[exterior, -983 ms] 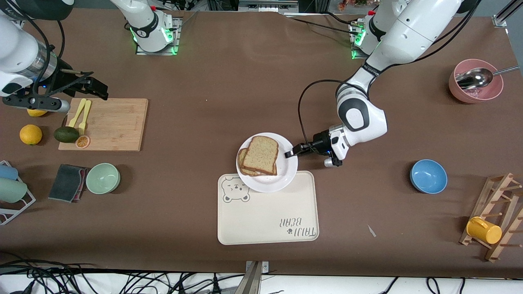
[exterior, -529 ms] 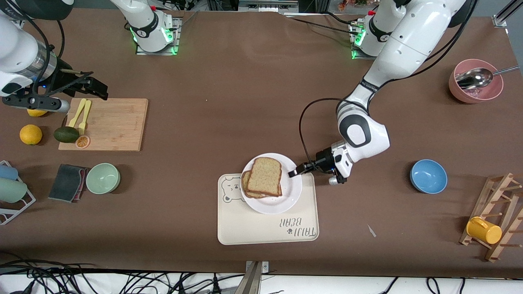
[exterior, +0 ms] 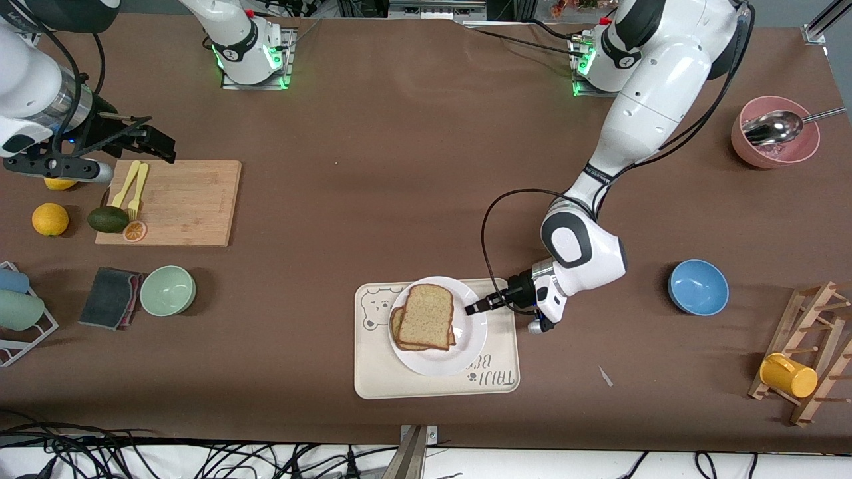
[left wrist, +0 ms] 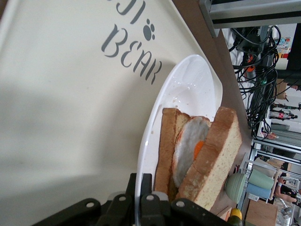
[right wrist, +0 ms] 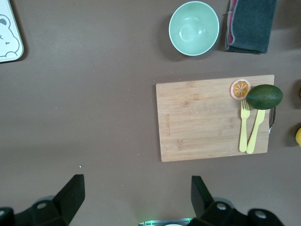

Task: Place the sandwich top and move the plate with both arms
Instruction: 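Set the plate down on the bear tray and open the left gripper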

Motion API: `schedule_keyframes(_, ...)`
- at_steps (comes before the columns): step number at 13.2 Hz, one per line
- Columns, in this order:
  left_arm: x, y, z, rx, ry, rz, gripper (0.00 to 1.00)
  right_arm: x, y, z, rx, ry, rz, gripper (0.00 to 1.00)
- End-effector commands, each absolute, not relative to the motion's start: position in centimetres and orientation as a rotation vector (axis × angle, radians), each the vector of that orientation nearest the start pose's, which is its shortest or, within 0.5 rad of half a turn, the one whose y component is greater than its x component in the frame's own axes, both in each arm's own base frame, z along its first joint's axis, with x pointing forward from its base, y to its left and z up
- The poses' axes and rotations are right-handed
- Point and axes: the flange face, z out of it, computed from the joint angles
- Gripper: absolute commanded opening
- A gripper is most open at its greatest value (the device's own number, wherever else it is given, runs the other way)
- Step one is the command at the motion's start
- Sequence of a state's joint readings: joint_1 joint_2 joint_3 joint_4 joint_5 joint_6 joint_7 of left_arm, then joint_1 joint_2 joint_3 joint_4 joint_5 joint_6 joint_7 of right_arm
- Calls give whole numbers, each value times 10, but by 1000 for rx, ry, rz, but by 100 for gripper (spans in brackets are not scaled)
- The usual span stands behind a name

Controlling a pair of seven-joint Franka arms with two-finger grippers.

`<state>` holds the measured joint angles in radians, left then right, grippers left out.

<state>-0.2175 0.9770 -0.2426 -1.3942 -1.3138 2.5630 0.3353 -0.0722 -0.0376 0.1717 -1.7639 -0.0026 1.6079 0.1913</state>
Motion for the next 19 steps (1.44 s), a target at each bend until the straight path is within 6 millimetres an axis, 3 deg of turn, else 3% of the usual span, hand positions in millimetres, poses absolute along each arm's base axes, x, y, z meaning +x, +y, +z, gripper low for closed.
schedule_keyframes(1,699,-285,143,2119,499,118,0,535,48,559,-3166,135,202,100)
schedule_keyframes(3,702,-284,146,2112,504,125,5,534,44,560,-3165,114,198,100)
schedule_keyframes(5,702,-281,143,2110,516,121,35,534,44,561,-3164,111,196,100)
schedule_keyframes(6,703,-279,144,2107,523,123,37,534,44,561,-3165,111,193,100)
schedule_keyframes(7,703,-281,144,2108,525,117,48,534,44,563,-3164,111,184,100)
schedule_keyframes(8,702,-283,143,2109,525,112,76,534,44,563,-3165,109,181,100)
schedule_keyframes(10,705,-277,147,2105,530,121,82,536,35,559,-3162,133,191,100)
schedule_keyframes(12,711,-263,151,2115,540,141,99,537,35,559,-3162,135,184,100)
schedule_keyframes(15,722,-241,171,2134,565,110,100,537,32,561,-3152,85,176,100)
schedule_keyframes(19,736,-221,223,2174,649,27,100,537,22,563,-3147,97,166,100)
